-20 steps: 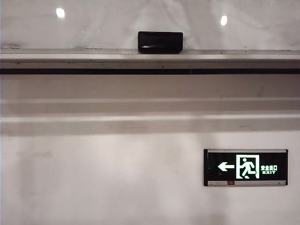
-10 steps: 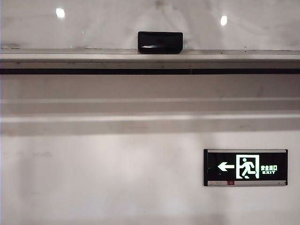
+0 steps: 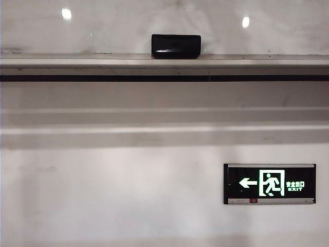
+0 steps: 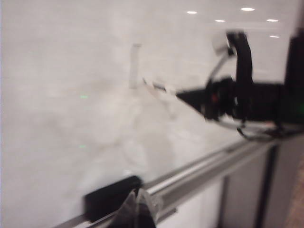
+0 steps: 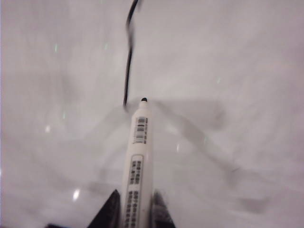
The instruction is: Take a marker from the whiteboard tray, write "Hi!" on the whiteboard, and then put the marker back vertically into the whiteboard tray.
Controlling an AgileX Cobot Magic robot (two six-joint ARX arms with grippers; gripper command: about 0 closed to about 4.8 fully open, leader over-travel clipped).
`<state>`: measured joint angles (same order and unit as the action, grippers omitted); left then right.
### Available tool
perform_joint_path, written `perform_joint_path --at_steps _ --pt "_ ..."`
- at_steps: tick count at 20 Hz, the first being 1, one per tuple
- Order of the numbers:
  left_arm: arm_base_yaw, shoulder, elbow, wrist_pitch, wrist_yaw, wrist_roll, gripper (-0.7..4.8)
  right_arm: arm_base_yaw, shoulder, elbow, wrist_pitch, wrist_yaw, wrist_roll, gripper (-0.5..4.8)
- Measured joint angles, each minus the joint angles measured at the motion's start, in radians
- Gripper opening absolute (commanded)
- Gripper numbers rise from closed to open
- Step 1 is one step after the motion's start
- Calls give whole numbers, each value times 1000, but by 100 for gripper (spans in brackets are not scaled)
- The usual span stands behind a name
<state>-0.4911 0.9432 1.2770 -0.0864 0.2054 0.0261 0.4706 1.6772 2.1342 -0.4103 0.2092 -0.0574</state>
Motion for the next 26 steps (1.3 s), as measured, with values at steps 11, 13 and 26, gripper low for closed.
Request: perform_joint_path --at_steps 11,13,26 --pt "0 0 0 0 29 0 -6 0 5 -1 74 -78 -31 -1" --pt "0 0 0 0 29 0 -6 0 7 -2 85 -77 -31 -1" --pt "0 0 0 0 29 0 -5 0 34 -2 134 -48 -32 -1"
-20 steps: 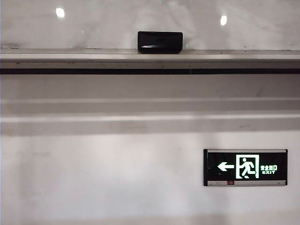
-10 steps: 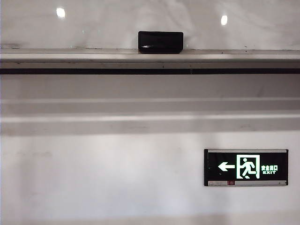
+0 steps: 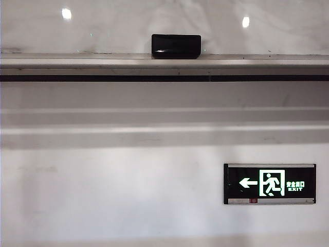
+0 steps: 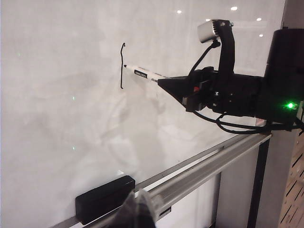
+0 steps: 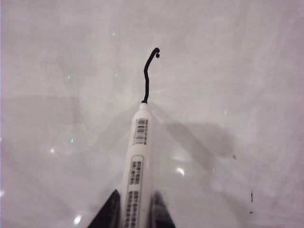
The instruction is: Take a marker from the whiteboard tray, write "Hi!" on the whiteboard, and then put the marker back vertically into the whiteboard tray.
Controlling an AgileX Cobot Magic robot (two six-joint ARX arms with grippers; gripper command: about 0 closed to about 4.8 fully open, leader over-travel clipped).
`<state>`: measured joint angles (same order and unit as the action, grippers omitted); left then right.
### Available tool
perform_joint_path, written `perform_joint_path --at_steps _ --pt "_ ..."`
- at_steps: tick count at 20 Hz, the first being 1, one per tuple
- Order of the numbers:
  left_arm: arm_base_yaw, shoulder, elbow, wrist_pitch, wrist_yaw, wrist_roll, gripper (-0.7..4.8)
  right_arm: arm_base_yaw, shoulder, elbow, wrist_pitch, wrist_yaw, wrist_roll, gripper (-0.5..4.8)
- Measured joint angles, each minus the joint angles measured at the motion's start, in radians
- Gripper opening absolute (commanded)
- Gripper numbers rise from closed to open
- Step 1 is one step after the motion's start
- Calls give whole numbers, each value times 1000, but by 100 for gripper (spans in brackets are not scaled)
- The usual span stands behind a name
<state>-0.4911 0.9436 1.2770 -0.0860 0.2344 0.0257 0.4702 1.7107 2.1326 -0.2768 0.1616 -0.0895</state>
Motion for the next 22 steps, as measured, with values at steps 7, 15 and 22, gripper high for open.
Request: perform_joint_path --at_steps 7,15,22 --pt "0 0 0 0 0 0 -6 -1 14 0 2 15 -14 -1" --pt "0 0 0 0 0 0 -6 -8 10 0 -5 82 -26 -1" --pt "0 0 0 0 0 0 -6 -10 -3 1 -29 152 -47 -1"
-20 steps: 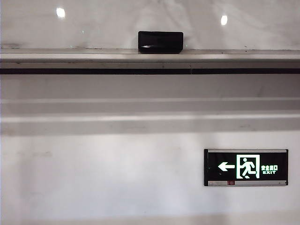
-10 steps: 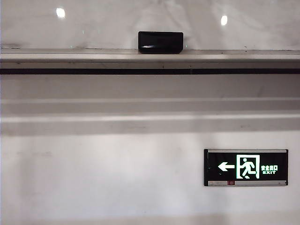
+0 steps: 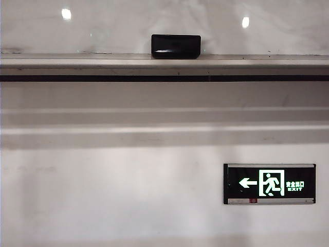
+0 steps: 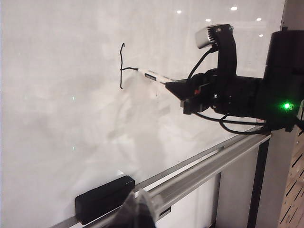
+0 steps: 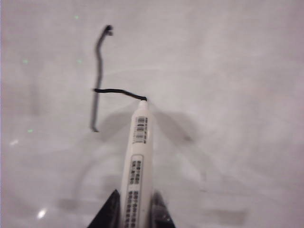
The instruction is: Take a marker from the whiteboard tray, write "Hi!" on the whiteboard, and then put the marker back vertically into the whiteboard tray.
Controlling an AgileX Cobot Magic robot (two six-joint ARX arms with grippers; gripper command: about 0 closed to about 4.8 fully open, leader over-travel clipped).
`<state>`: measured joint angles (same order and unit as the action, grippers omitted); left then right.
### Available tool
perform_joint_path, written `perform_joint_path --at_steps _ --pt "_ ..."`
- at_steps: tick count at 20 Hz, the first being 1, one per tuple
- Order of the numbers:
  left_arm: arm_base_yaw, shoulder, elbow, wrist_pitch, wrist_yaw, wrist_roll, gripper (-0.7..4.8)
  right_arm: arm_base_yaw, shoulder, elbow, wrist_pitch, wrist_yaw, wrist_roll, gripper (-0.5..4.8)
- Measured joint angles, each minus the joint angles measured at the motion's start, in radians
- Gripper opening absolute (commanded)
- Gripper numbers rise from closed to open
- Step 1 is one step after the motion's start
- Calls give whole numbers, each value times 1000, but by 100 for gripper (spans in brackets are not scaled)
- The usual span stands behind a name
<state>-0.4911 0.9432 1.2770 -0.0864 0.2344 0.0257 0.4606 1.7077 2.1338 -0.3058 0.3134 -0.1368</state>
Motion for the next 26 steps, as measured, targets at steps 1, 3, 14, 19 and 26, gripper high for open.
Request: perform_joint_path --at_steps 1,3,14,19,26 --pt "0 0 0 0 0 0 -6 0 -2 0 0 19 -1 -1" --pt "0 0 0 0 0 0 -6 -2 -4 0 -4 42 -8 -1" --pt "0 0 0 -5 0 0 -6 -31 -70 0 32 -8 -36 -1" --pt "0 0 0 -6 0 0 -6 -98 -66 0 120 -99 -48 -1" --pt "0 -1 0 -8 0 0 -6 -114 -54 0 114 -180 -48 -1"
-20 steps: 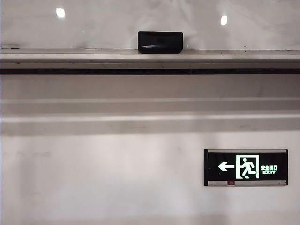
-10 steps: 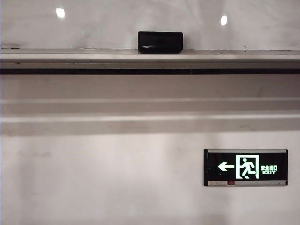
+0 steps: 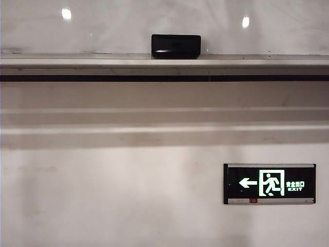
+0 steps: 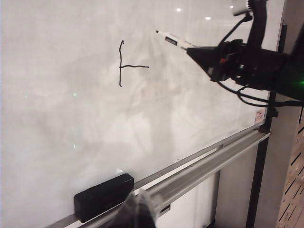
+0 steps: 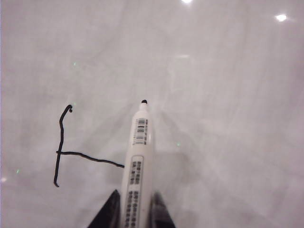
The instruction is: Take a marker from the whiteboard tray, write "Hi!" on the whiteboard, and then put the marker back vertically into the whiteboard tray.
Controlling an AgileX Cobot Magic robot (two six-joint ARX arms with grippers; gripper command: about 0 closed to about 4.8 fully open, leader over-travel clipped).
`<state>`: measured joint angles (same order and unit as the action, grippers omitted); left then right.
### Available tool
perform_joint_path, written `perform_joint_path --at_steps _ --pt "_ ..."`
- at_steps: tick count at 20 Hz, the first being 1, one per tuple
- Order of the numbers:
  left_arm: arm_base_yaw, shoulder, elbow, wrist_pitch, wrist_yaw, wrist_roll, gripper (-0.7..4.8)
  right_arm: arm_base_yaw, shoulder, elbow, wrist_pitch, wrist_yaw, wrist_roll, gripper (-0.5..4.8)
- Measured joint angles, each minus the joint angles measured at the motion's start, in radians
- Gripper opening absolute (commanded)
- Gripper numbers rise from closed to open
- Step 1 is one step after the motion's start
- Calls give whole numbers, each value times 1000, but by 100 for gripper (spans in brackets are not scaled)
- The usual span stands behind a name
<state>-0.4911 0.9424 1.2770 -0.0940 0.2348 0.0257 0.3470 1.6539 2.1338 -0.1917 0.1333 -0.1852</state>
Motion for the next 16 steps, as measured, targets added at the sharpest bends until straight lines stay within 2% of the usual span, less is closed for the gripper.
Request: perform_joint_path --at_steps 12,16 --pt "0 0 0 0 0 0 -6 -2 34 0 -20 -2 0 -1" --pt "0 0 0 0 0 0 -6 -1 34 0 -85 1 0 -1"
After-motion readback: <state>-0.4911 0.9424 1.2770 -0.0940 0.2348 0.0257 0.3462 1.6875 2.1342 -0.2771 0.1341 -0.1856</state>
